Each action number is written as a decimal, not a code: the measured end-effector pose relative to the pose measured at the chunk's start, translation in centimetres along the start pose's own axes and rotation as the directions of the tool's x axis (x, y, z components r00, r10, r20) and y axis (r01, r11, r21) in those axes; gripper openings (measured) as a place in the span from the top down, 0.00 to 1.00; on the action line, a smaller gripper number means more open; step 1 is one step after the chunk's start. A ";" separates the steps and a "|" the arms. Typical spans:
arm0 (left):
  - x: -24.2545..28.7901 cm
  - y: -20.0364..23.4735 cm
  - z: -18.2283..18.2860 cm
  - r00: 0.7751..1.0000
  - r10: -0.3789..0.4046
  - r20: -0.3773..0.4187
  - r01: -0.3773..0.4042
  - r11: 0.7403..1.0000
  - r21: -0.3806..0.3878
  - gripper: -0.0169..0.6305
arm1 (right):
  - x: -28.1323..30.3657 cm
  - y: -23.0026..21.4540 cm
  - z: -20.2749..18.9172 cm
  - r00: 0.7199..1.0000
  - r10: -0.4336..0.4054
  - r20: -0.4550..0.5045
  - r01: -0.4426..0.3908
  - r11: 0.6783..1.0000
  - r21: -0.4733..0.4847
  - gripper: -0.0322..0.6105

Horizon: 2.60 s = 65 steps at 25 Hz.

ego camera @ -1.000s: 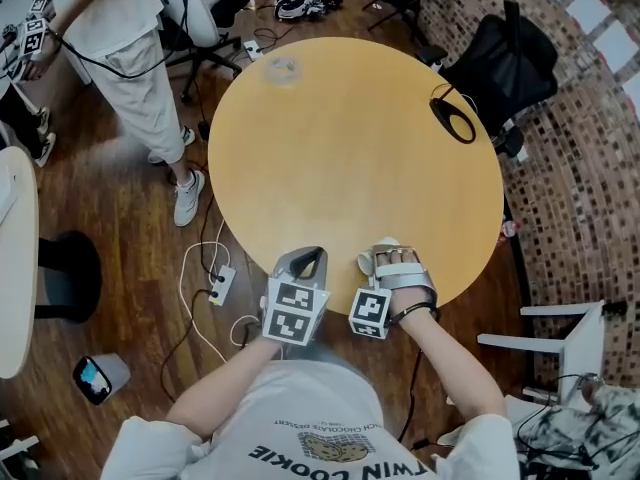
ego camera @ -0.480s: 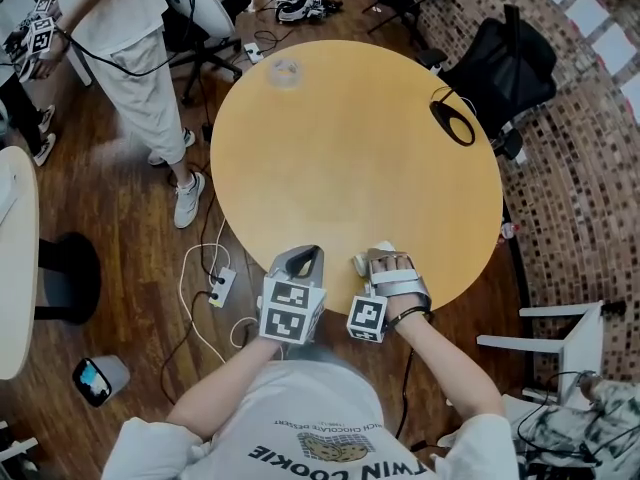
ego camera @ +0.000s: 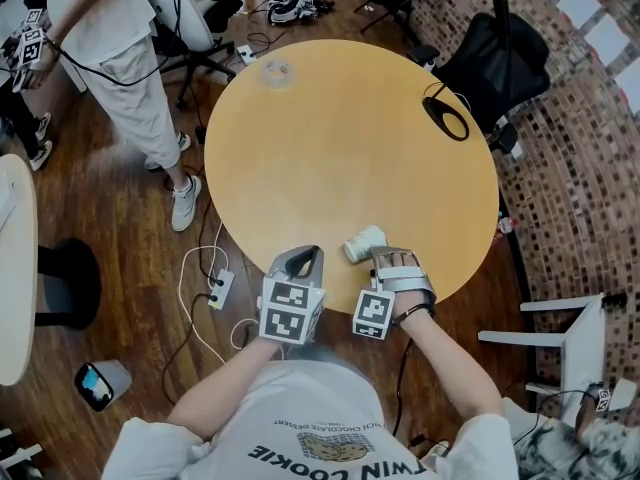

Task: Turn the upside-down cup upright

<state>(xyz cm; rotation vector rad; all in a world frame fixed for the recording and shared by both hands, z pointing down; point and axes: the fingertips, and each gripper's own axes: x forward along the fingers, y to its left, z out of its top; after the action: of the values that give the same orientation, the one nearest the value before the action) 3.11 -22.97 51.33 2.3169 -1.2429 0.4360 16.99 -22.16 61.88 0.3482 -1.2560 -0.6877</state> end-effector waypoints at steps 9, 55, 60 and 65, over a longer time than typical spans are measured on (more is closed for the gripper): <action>0.2 0.3 0.3 1.000 0.020 0.007 -0.020 1.000 -0.002 0.97 | -1.4 -5.4 -1.4 0.936 0.076 0.344 -0.289 0.725 0.626 0.53; 0.3 -0.6 -0.1 1.000 -0.018 -0.013 0.019 0.999 0.032 0.97 | -5.2 -2.5 2.2 0.776 0.252 0.578 -0.598 0.582 0.550 0.92; 0.1 -0.7 0.0 1.000 -0.025 -0.012 0.026 0.999 0.036 0.97 | -4.8 -3.2 1.3 0.824 0.232 0.516 -0.528 0.645 0.553 0.92; -0.2 -0.7 0.0 0.999 -0.033 -0.010 0.033 0.999 0.035 0.97 | -4.8 -3.9 0.8 0.850 0.171 0.498 -0.482 0.637 0.602 0.88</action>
<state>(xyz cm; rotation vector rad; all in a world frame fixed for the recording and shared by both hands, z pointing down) 3.61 -22.47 51.05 2.3585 -1.2000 0.4599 14.40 -21.90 56.22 0.6072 -1.9166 0.1150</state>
